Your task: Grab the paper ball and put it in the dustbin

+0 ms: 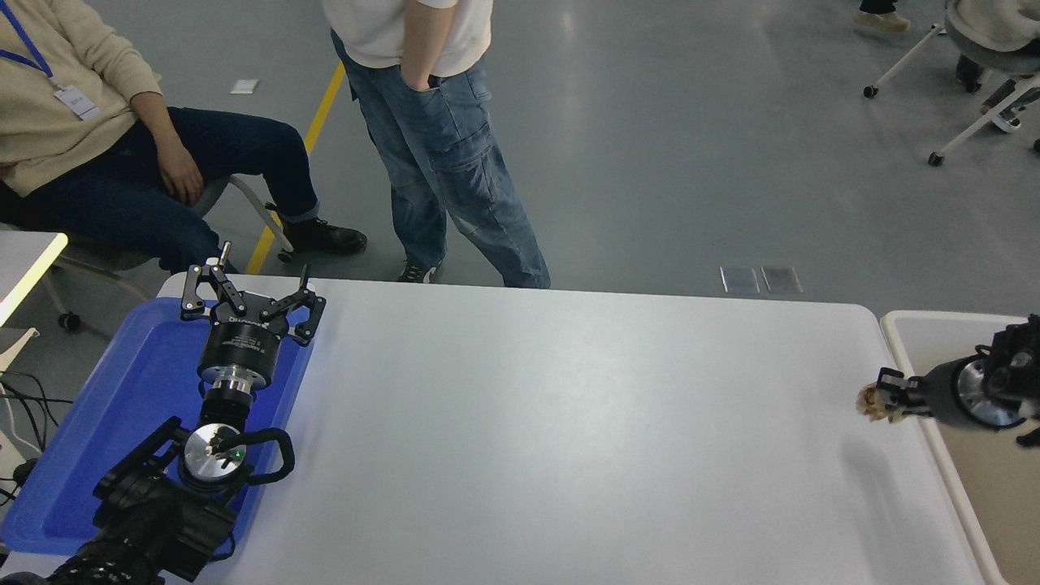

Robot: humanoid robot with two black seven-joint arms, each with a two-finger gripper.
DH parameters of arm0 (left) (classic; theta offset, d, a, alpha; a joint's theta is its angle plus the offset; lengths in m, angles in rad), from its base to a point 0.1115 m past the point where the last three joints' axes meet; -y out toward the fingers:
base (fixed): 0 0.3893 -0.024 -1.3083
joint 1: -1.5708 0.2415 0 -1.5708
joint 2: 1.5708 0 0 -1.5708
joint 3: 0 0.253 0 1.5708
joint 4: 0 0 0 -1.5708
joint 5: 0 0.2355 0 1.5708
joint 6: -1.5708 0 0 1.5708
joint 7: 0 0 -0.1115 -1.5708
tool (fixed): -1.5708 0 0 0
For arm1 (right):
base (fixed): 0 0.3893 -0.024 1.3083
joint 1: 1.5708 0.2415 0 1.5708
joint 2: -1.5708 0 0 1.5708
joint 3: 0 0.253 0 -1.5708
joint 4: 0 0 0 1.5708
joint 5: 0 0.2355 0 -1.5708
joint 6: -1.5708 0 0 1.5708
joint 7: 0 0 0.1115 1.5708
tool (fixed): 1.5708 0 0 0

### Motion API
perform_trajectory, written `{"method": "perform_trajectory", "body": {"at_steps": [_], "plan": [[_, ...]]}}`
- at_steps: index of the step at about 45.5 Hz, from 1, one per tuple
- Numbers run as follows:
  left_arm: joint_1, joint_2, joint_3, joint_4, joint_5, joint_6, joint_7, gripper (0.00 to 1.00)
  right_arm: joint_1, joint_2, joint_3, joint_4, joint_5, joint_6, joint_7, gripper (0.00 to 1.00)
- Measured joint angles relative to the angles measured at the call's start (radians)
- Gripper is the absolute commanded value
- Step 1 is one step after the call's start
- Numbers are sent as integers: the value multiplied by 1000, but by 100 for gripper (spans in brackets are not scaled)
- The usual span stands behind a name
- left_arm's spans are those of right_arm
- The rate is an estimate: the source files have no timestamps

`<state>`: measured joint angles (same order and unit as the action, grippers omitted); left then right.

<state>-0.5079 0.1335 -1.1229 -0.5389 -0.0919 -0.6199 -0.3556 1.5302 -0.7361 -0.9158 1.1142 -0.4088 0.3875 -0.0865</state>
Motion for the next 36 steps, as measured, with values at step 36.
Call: {"method": "perform_trajectory", "body": {"at_steps": [36], "plan": [[2, 0, 0, 0, 0, 0, 0, 100, 761, 55, -260, 212, -101, 388, 0, 0]]}}
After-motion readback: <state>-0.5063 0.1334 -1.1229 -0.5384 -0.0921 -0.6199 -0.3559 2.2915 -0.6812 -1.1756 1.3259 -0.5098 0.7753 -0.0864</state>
